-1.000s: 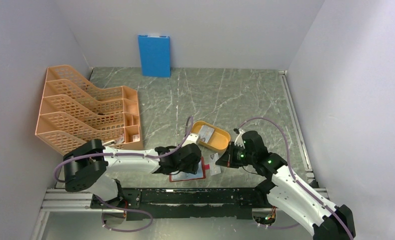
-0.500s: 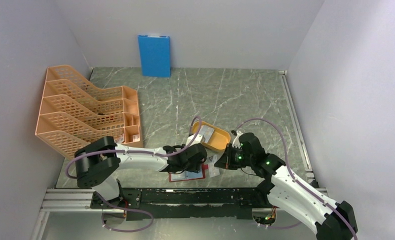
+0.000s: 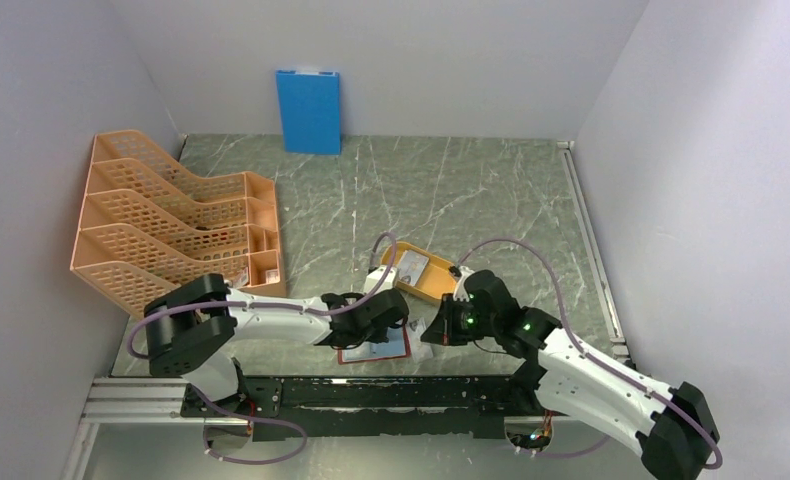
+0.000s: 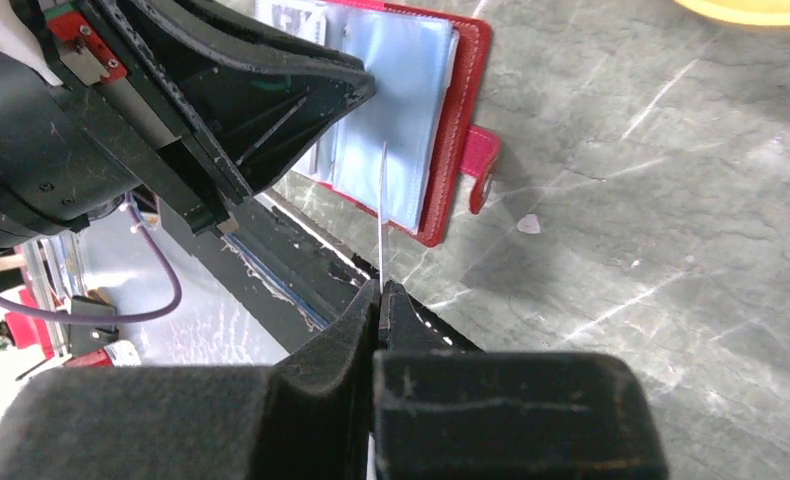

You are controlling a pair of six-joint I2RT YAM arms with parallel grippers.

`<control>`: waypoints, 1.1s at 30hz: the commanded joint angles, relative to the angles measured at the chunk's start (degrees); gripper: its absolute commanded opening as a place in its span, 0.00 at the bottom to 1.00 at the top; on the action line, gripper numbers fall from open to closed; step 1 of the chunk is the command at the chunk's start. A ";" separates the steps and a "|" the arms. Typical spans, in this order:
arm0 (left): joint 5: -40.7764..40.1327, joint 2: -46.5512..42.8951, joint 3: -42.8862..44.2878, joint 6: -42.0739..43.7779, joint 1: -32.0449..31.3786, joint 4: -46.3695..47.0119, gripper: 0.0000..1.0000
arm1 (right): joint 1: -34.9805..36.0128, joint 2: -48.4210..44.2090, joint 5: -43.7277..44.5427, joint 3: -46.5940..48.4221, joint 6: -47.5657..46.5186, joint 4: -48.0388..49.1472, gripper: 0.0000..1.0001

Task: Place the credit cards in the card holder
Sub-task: Insert the credit card into the card holder.

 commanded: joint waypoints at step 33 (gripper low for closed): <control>1.31 0.03 -8.40 -2.40 -0.25 -0.53 0.05 | 4.81 16.77 7.10 4.22 1.62 11.19 0.00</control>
